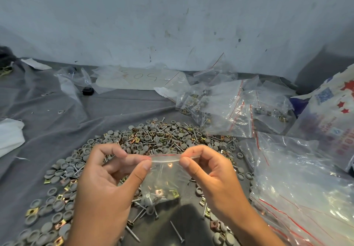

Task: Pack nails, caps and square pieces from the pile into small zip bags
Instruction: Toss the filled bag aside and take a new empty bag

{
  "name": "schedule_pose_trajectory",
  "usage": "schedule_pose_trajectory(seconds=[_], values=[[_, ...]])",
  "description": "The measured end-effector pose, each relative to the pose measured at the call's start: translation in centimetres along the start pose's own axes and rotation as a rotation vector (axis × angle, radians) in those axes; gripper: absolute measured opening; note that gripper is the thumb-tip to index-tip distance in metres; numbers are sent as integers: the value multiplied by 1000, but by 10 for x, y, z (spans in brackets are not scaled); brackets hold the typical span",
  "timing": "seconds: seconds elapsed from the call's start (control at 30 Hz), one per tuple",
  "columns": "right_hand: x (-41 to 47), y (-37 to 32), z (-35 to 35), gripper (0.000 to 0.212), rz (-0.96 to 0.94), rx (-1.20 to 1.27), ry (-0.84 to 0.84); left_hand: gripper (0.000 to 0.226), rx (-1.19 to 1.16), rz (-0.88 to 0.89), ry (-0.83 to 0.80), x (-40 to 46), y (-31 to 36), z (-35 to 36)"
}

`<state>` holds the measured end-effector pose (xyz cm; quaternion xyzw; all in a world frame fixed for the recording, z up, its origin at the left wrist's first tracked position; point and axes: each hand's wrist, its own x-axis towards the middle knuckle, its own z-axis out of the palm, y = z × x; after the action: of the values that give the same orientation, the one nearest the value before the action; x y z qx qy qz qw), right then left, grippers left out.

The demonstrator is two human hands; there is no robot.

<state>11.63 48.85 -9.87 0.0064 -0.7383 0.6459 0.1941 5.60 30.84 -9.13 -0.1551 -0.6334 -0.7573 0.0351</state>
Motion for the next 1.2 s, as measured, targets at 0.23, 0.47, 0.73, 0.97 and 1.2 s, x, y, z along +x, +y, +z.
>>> schedule_pose_trajectory(seconds=[0.23, 0.47, 0.73, 0.97, 1.2], values=[[-3, -3, 5, 15, -50, 35, 52, 31, 31, 35, -48, -1, 3, 2], [-9, -5, 14, 20, -91, -55, 33, 31, 204, 15, -89, -7, 2, 4], [-9, -9, 16, 32, -135, -139, 39, 36, 219, 23, -154, -8, 5, 5], [2, -20, -12, 31, 120, 156, -208, 37, 155, -192, -243, 0, 17, -4], [4, -28, -31, 22, 131, -87, -277, 41, 180, -227, -388, 0, 24, -6]])
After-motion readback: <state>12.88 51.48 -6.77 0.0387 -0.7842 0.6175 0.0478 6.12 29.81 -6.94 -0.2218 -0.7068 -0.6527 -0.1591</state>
